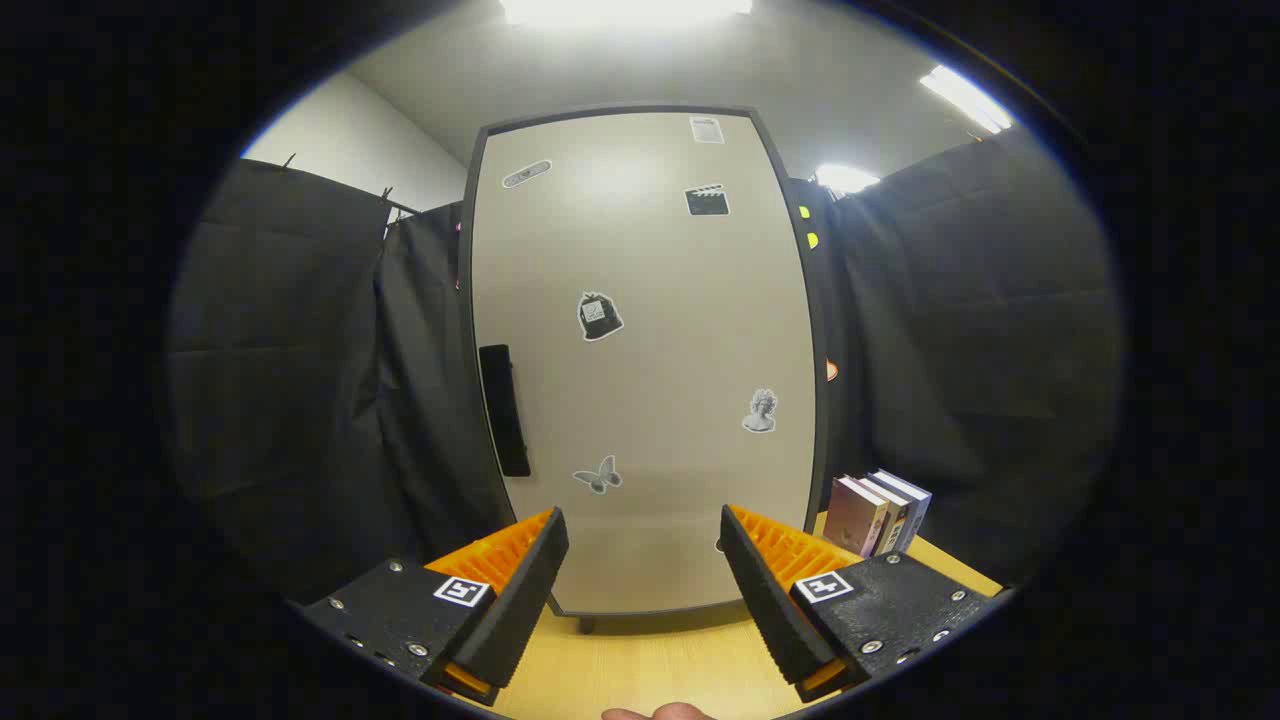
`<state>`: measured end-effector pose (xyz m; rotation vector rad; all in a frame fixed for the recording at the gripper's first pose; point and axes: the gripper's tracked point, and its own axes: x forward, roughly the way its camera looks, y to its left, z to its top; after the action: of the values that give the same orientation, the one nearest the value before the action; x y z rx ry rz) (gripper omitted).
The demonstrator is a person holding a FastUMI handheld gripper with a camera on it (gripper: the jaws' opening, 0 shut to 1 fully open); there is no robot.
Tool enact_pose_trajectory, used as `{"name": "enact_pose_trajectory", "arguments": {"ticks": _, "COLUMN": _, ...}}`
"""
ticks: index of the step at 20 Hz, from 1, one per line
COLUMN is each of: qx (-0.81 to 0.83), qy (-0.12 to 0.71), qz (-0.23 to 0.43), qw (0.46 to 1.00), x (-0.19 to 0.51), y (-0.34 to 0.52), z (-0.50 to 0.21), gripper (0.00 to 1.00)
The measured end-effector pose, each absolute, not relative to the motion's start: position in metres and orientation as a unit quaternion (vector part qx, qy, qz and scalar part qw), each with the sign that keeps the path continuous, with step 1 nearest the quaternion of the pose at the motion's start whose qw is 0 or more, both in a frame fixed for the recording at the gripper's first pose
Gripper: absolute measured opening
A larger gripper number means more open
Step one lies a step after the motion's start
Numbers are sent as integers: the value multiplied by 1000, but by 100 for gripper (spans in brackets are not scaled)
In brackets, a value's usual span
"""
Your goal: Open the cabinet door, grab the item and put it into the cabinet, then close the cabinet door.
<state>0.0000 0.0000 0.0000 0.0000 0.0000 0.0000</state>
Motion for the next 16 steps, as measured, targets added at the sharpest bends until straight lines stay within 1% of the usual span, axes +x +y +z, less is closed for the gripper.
{"name": "enact_pose_trajectory", "arguments": {"ticks": 12, "qx": 8, "qy": 9, "qz": -15, "qw": 1000, "x": 9, "y": -14, "z": -2, "gripper": 95}}
{"name": "enact_pose_trajectory", "arguments": {"ticks": 16, "qx": 7, "qy": 8, "qz": -7, "qw": 1000, "x": 12, "y": -7, "z": 1, "gripper": 94}}
